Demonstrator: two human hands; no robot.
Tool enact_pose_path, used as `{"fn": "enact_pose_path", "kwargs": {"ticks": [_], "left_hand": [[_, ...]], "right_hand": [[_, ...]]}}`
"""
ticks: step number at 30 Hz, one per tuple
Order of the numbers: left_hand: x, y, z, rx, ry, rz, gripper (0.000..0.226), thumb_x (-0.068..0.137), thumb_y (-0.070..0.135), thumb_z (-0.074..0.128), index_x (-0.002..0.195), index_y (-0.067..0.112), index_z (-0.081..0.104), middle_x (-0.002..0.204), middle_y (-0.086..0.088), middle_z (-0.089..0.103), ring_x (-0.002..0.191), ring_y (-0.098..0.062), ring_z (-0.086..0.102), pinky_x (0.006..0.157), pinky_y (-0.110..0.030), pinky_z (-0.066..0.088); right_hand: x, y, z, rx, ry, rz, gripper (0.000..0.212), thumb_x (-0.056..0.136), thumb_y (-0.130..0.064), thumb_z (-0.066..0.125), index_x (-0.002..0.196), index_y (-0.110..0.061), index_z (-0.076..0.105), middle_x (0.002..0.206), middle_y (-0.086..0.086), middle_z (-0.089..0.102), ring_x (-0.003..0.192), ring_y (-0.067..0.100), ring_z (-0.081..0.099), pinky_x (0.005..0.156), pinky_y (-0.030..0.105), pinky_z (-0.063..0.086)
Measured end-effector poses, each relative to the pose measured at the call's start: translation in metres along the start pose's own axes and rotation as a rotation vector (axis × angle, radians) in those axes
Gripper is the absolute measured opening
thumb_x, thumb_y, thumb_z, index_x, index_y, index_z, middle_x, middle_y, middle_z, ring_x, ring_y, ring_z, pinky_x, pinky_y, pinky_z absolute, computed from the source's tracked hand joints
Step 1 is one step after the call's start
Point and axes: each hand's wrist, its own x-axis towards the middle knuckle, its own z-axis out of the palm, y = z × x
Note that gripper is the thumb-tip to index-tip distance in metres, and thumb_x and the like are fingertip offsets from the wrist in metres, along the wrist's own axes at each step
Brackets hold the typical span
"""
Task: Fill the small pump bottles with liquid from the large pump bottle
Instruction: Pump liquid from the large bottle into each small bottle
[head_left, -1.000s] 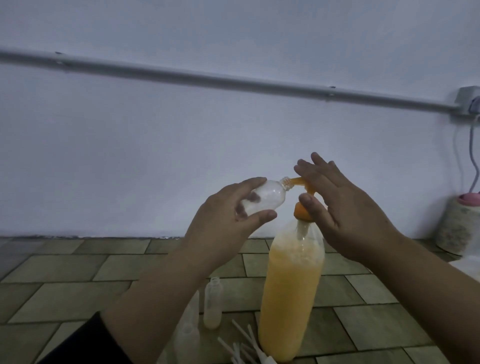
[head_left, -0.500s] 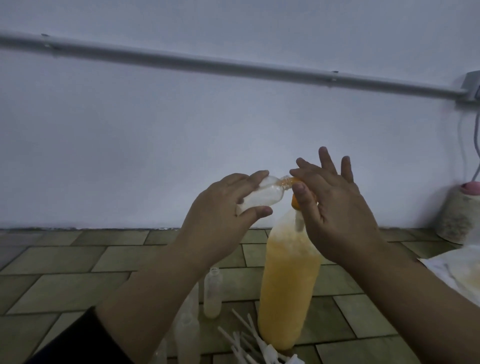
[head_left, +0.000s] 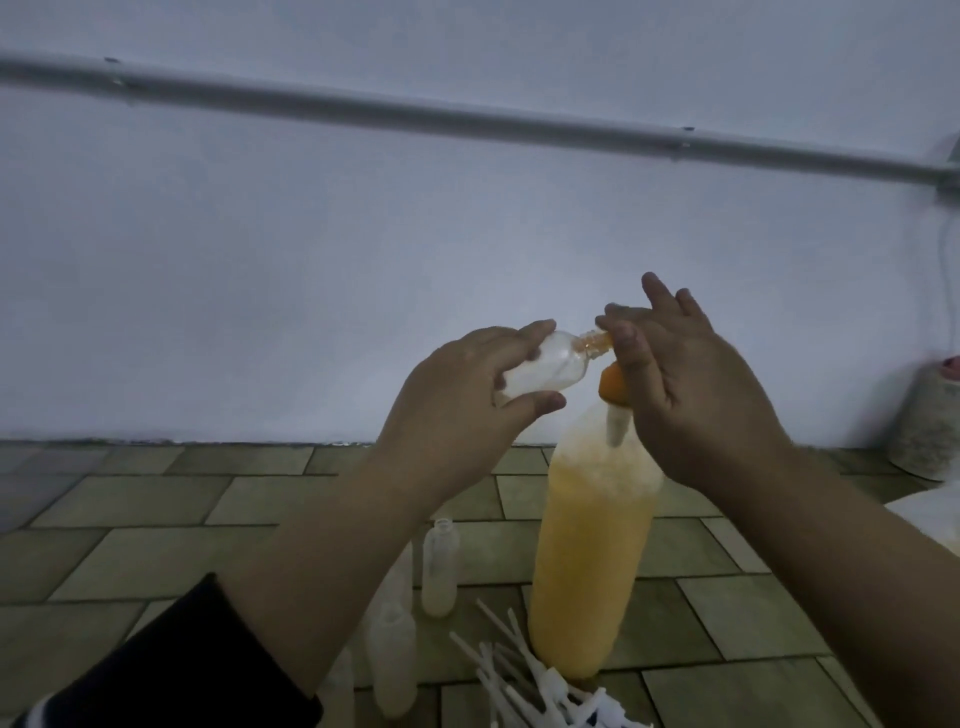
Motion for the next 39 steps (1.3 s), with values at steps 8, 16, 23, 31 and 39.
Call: {"fn": "enact_pose_path", "kwargs": {"ticks": [8,16,23,31,39], "left_hand": [[0.001,-0.001,0.003,-0.011,-0.003,0.02,0.052,0.085,0.039,0.064,0.134,0.039,0.046,0.12,0.017,0.056,0.086,-0.004,0.05,0.077,-0.015,0.04],[0.007,0.005,-0.007,-0.042,-0.014,0.012,0.052,0.084,0.036,0.066,0.133,0.038,0.047,0.114,0.017,0.057,0.085,-0.005,0.05,0.081,-0.023,0.043],[0.004,0.002,-0.003,-0.043,0.004,0.04,0.052,0.084,0.035,0.066,0.132,0.037,0.049,0.114,0.015,0.058,0.087,-0.007,0.052,0.081,-0.023,0.044],[0.003,0.006,-0.003,0.021,-0.037,0.01,0.053,0.085,0.04,0.063,0.134,0.037,0.046,0.115,0.016,0.057,0.087,-0.007,0.049,0.082,-0.024,0.043],[0.008,0.01,-0.004,-0.037,-0.025,-0.009,0.054,0.084,0.04,0.064,0.135,0.036,0.046,0.116,0.015,0.057,0.089,-0.009,0.052,0.087,-0.03,0.046]], "right_hand": [[-0.007,-0.003,0.016,0.098,0.173,0.123,0.053,0.1,-0.038,0.02,0.115,-0.012,0.064,0.131,0.001,0.056,0.128,-0.006,0.014,0.1,-0.001,-0.002],[0.002,-0.003,0.001,0.013,0.115,-0.005,0.057,0.099,-0.041,0.016,0.122,-0.012,0.06,0.136,0.006,0.053,0.129,-0.004,0.013,0.102,0.001,-0.005],[-0.006,0.001,0.019,0.111,0.276,0.058,0.051,0.101,-0.035,0.021,0.115,-0.01,0.063,0.12,-0.004,0.059,0.133,0.005,0.029,0.112,0.011,0.007],[-0.006,0.003,0.005,0.051,0.066,0.04,0.06,0.099,-0.045,0.015,0.12,-0.013,0.06,0.131,0.002,0.056,0.136,0.003,0.02,0.103,0.002,-0.001],[-0.001,0.01,-0.009,0.058,0.09,-0.019,0.061,0.096,-0.05,0.014,0.124,-0.021,0.059,0.128,-0.003,0.058,0.125,0.0,0.033,0.108,0.014,0.012]]}}
